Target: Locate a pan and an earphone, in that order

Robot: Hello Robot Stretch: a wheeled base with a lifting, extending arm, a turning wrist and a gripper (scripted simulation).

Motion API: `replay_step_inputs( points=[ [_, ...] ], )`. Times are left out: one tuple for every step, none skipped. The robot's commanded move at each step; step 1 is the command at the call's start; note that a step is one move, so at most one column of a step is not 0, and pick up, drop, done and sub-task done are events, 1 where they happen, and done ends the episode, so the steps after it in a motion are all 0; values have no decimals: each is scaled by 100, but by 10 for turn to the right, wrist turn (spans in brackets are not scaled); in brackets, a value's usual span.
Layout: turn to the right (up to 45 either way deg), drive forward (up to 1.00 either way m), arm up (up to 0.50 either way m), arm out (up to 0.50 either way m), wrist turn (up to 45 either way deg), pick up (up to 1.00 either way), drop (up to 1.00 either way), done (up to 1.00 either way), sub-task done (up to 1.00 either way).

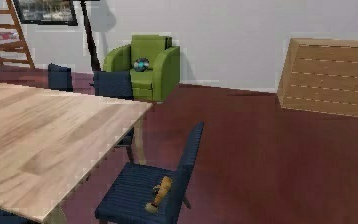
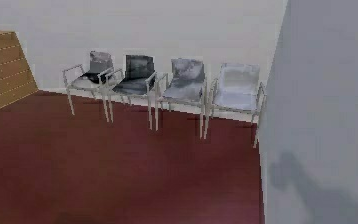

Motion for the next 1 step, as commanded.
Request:
replay_step_inputs(
  points=[
    [0, 0, 0, 0, 0, 0, 0, 100, 0]
  ],
)
